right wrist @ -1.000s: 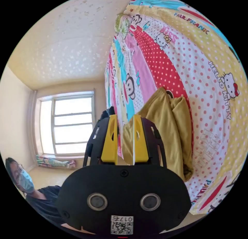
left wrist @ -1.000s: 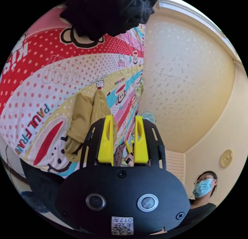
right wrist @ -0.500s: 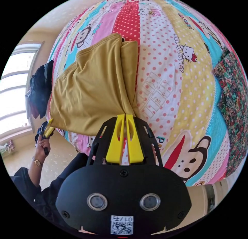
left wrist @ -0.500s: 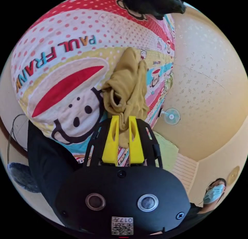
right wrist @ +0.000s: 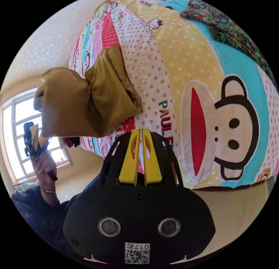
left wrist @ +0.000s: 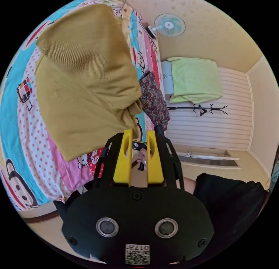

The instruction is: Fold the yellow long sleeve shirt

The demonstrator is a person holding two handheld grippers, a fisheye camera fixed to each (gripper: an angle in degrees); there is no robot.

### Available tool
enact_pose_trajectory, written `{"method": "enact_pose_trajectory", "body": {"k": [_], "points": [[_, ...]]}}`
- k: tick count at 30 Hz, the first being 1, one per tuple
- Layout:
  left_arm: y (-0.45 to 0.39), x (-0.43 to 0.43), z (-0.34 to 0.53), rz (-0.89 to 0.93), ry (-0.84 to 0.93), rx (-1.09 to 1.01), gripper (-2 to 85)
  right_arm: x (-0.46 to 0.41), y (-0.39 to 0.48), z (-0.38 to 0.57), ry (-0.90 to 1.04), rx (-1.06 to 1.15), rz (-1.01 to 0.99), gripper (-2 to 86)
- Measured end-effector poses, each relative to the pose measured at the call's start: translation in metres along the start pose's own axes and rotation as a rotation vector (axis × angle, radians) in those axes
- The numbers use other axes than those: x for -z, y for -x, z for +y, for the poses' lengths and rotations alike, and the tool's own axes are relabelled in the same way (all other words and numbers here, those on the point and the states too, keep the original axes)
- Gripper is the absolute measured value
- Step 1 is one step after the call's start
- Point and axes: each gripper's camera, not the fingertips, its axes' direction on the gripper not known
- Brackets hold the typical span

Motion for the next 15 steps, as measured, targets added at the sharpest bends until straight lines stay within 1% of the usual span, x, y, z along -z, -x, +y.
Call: {"method": "enact_pose_trajectory", "body": {"k": [2,4,6,8,9,11,13,15], "points": [[0.01,0.0,0.01,0.022,-0.037,0.034,9.5,-0.003,-0.022,0.01,0.007,-0.033,-0.121,6.2],[0.026,0.01,0.024,-0.025,-0.105,0.105,10.1,-0.005,-0.038,0.015,0.004,-0.057,-0.221,8.3],[0.056,0.03,0.044,-0.13,-0.209,0.258,14.2,-0.008,-0.054,0.021,-0.015,-0.09,-0.323,10.0],[0.083,0.035,0.054,-0.162,-0.244,0.371,17.0,-0.014,-0.075,0.027,-0.049,-0.154,-0.464,11.9],[0.102,0.032,0.057,-0.133,-0.244,0.428,18.0,-0.016,-0.079,0.028,-0.059,-0.172,-0.505,12.3],[0.129,0.018,0.06,-0.073,-0.219,0.514,17.9,-0.026,-0.097,0.034,-0.098,-0.247,-0.672,13.9],[0.153,-0.002,0.063,0.013,-0.185,0.596,16.4,-0.037,-0.107,0.037,-0.12,-0.306,-0.793,15.5],[0.169,-0.012,0.074,0.108,-0.24,0.728,11.4,-0.049,-0.117,0.04,-0.156,-0.388,-0.926,17.0]]}}
